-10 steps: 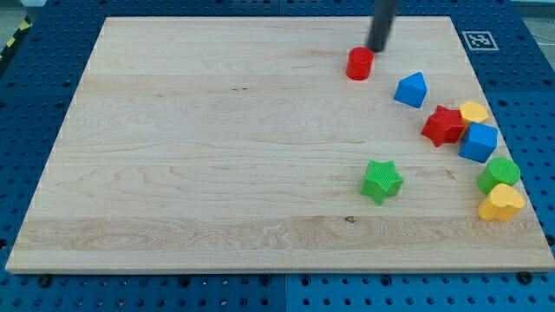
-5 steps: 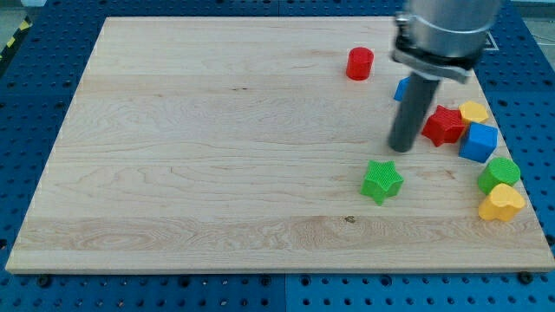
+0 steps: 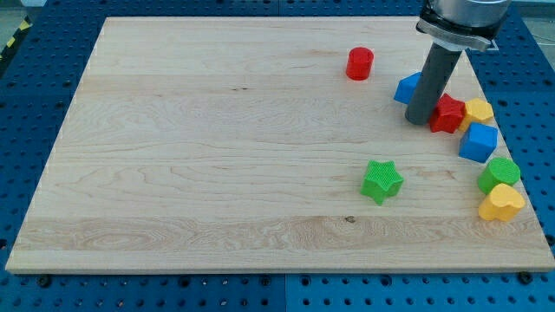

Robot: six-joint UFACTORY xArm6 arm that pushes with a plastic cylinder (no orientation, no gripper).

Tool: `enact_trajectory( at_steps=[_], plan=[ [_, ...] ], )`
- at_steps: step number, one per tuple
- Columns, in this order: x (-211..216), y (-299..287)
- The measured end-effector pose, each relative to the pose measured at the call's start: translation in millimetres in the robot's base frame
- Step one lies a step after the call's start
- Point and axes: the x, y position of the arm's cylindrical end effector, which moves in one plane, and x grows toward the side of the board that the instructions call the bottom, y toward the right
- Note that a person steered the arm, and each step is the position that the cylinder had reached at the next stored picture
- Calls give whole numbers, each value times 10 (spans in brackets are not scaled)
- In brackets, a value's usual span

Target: Push the red star to the top left of hexagon

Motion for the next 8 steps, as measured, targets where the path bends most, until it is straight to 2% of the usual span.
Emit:
enact_trajectory(
  at_steps=[1,2,4,5,8],
  plan=[
    [113,-5],
    [-44,-5],
    [510,30],
    [431,202],
    [-264,202]
  ],
)
